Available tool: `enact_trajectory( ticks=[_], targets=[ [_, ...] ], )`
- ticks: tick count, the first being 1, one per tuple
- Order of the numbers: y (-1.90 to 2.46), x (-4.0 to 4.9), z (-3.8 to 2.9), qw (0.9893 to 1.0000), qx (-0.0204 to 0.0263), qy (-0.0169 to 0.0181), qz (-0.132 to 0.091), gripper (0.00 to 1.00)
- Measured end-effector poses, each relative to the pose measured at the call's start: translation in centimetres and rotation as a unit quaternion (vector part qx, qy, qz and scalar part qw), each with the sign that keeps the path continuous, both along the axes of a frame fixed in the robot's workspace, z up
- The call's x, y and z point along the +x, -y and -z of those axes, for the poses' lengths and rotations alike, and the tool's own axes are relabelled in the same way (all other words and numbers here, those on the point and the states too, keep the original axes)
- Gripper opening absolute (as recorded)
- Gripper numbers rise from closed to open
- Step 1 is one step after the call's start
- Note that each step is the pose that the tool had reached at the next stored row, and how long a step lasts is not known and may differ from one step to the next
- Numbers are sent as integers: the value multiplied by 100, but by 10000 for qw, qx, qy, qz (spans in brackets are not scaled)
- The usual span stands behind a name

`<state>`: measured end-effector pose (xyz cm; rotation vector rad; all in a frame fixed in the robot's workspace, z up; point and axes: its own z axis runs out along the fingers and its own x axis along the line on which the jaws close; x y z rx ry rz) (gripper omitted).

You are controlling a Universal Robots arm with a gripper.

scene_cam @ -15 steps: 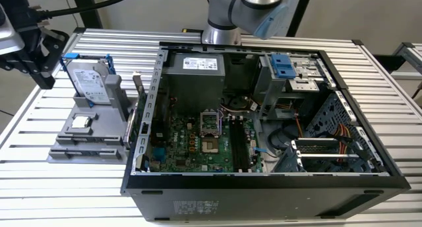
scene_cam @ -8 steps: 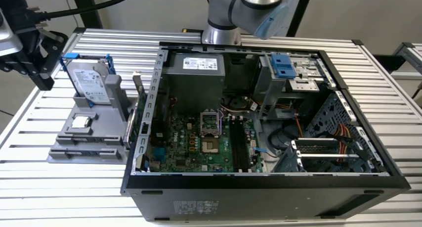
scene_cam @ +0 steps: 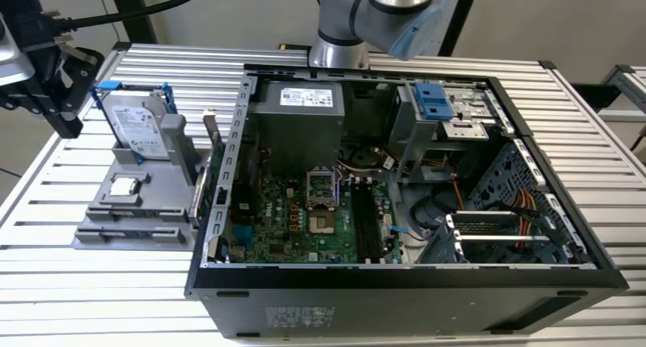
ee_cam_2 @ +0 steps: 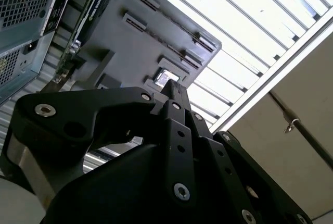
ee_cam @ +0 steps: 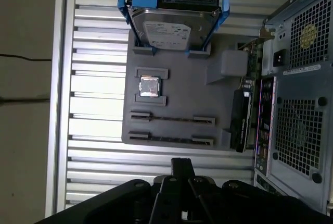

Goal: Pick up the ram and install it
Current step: 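Pick up the ram and move it above insertion slot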

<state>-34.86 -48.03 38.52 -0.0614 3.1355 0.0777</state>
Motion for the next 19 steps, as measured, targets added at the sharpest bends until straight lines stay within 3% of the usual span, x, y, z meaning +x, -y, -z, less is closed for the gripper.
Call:
enact_trajectory(
  ticks=[9,19],
  targets=[
    [1,0,0,9998,0,0,-181,0],
    [0,0,0,9998,0,0,-218,0]
  ],
)
